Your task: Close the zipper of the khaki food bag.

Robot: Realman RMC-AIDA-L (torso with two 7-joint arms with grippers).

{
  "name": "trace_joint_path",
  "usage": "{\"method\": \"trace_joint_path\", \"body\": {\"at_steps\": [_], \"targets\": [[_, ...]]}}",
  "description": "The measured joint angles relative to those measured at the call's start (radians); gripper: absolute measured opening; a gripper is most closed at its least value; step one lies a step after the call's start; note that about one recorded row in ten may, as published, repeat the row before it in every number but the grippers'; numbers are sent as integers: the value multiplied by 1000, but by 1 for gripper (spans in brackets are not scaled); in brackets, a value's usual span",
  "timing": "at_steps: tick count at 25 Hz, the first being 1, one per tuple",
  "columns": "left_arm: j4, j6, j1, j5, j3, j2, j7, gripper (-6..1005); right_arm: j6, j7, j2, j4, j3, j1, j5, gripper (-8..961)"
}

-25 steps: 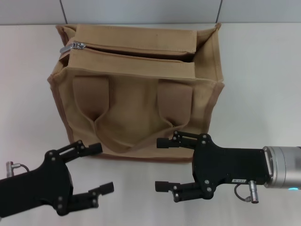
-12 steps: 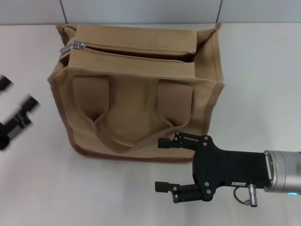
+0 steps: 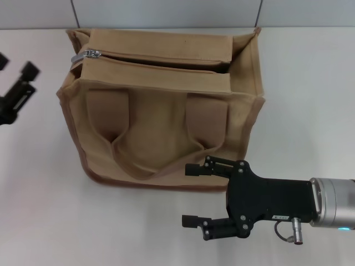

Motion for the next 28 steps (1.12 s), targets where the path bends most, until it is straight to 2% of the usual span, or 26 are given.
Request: {"method": "trace_joint_path", "body": {"at_steps": [5, 9, 15, 21, 28], "targets": [[35, -74, -30, 13, 112, 1, -4, 790, 0, -8, 0, 24, -6, 1, 22, 843], [46, -48, -38, 12, 209, 1, 0, 784, 1, -17, 0, 37, 2, 4, 23, 843], [27, -8, -60, -24, 209, -4, 9, 774, 1, -19, 0, 52, 1, 4, 23, 843], [-28, -78, -97, -106, 203, -7, 9, 764, 0, -22, 0, 70, 4, -5, 60, 843], [-52, -69, -88, -164, 206, -7, 9, 752, 0, -26, 0, 71, 5, -9, 70, 842]]}}
